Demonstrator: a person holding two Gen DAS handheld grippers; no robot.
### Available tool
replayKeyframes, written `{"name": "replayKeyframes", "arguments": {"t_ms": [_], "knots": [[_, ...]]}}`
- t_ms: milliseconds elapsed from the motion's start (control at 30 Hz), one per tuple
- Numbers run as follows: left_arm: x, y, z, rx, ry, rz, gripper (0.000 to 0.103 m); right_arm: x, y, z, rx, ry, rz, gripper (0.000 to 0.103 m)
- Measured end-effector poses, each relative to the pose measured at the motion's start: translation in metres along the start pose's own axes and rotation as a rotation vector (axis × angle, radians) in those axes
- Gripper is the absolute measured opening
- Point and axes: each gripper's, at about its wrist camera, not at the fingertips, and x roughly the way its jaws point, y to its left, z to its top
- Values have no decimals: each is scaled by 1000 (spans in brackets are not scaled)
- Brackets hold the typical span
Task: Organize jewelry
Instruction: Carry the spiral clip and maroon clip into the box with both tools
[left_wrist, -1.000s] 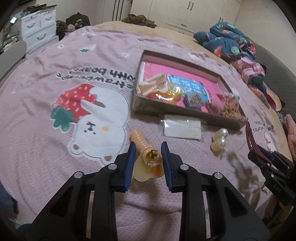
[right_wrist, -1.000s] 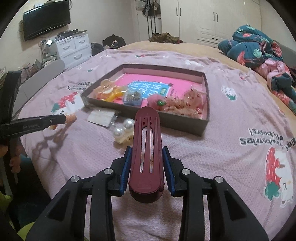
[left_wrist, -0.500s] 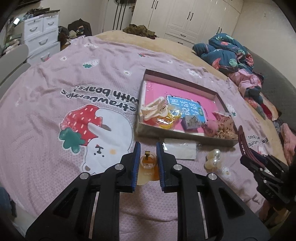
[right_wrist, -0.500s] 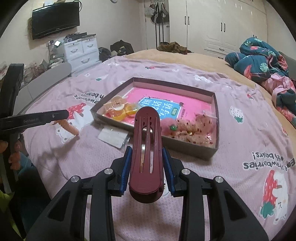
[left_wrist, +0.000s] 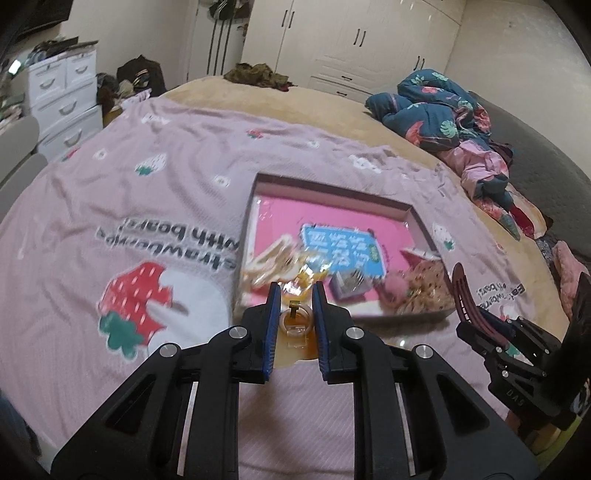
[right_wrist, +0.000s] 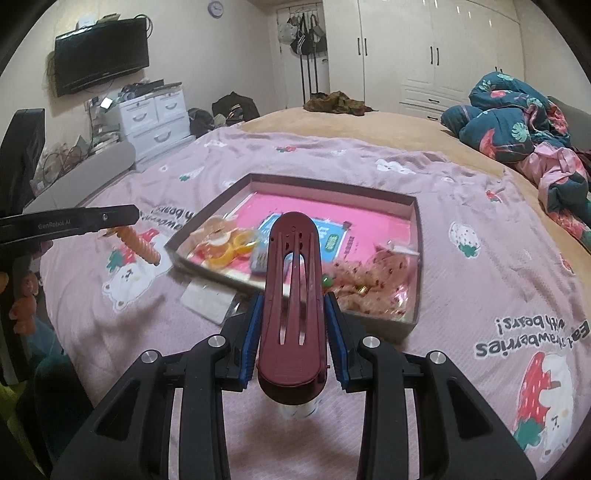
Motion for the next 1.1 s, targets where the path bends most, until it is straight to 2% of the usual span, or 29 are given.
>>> {"name": "replayKeyframes", "arguments": {"t_ms": [333, 700, 1100], "knots": [[32, -28, 36, 51, -11, -13, 10, 12, -33, 25, 38, -37, -30, 32], [80, -37, 41, 56, 49, -21, 10, 50, -60, 31, 77, 21, -52, 32], [110, -39, 38, 70, 104, -52, 11, 87, -61, 32, 71, 87, -68, 32]]}}
